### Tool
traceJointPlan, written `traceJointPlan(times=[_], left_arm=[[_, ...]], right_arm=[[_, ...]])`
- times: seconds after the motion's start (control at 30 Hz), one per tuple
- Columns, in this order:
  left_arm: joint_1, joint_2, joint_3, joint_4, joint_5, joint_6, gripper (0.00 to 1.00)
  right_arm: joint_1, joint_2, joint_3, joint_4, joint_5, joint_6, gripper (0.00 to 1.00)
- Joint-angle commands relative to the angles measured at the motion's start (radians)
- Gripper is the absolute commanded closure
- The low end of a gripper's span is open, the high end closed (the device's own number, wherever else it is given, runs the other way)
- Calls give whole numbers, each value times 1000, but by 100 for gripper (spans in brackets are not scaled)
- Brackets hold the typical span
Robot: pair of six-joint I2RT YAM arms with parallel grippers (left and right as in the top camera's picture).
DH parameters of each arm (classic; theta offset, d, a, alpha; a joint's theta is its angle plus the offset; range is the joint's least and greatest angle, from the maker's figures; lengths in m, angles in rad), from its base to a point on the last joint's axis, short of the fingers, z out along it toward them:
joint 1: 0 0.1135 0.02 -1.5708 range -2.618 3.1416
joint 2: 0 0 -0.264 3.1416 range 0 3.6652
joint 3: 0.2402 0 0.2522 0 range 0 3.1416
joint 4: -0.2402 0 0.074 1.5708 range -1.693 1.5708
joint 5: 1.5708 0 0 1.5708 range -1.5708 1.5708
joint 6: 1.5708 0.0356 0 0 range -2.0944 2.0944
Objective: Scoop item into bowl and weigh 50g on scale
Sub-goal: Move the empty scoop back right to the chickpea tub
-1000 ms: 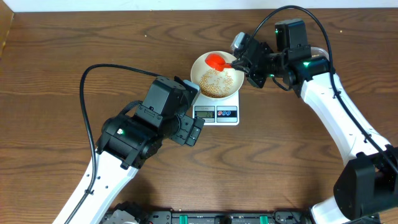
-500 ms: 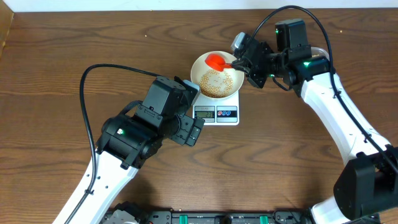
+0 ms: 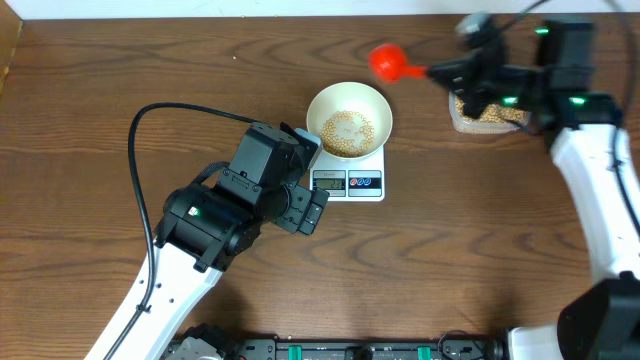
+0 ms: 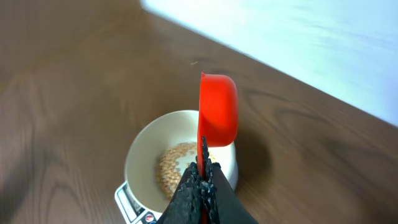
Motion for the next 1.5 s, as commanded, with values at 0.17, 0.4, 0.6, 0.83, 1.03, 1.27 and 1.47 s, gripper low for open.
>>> traceJointPlan(times=[0.17,0.4,0.6,0.83,1.03,1.27,1.47], left_arm=[[6,5,26,-2,2,7,8],[6,5,26,-2,2,7,8],[6,5,26,-2,2,7,8],[6,5,26,-2,2,7,8],[6,5,26,-2,2,7,8],[6,5,26,-2,2,7,8],[6,5,26,-2,2,7,8]], right_arm=[[-93,-108,1,-171,377,190,99],[-39,-143,1,-330,779,204,99],[24,-125,1,-360,985,205,99],[84,-27,1,-357,1061,155,99],[106,57,1,-304,1088,154,99],[114,86,1,-248,1095,151,99],[114,95,1,-240,1094,143,99]])
